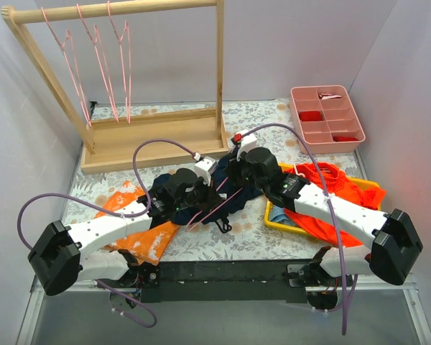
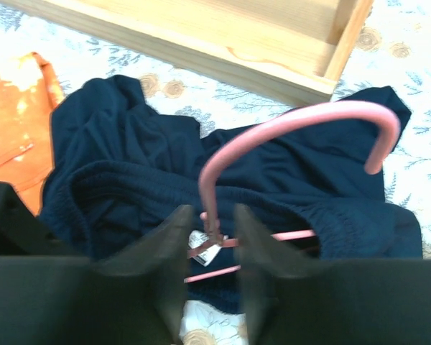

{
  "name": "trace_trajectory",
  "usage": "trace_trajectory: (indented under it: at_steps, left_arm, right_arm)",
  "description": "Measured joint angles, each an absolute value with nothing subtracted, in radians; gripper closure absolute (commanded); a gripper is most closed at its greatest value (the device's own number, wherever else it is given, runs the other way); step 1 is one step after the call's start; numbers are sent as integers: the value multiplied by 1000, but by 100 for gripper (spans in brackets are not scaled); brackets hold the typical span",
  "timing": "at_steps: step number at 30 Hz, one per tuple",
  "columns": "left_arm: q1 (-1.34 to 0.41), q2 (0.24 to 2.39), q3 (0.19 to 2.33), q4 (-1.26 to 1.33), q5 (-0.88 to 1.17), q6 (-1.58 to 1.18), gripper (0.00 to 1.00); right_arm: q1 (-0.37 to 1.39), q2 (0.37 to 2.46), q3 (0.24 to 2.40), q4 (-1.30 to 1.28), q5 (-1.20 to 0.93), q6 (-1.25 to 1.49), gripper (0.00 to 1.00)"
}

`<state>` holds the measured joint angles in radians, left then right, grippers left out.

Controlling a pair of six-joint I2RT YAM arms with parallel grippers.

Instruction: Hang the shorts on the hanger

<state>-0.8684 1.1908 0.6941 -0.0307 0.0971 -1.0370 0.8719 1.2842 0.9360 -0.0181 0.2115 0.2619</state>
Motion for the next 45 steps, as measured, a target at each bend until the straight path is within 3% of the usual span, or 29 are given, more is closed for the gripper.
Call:
trace_trajectory:
  at_steps: [2,3,5,6,9,12,20,35,39,43,44,45]
  left_arm:
    - [-869,1192,704,-53,97,-1038,92]
    - [-869,1192,710,-63,97,-1039,78]
    - [-870,1193,725,-97,93,-1045,61]
    - [-871,1193,736,-117,90,-1051,46]
    - [-875,1191,780,-181,40,-1088,30]
    - [-875,1172,823,-257,-40,-1143,30]
    - [-851,1178,983,-534,-303,-1328,46]
    - [-828,1299,965,-777,-432,-1422,43]
    - [-817,1320,938,-745,-423,-1421,58]
    - [-802,1332,916,-701,-394,-1422,86]
    - [-799,1332,911,-692,-387,-1422,97]
    - [-796,1329,905,-683,-380,-1423,100]
  right_arm:
    - [875,1285,922,5,229,259,87]
    - [878,1285,915,19,232,260,91]
    - [883,1285,902,52,250,258,99]
    - [889,1285,892,63,262,257,99]
    - [899,1284,870,81,287,252,99]
    - [907,1278,854,99,311,249,99]
    - [919,1243,821,115,360,259,99]
    - [939,1243,825,107,479,332,99]
    - [941,1243,831,102,502,347,99]
    - [944,1254,851,79,525,366,99]
    - [945,1259,860,73,532,370,99]
    - [946,1267,869,65,542,374,99]
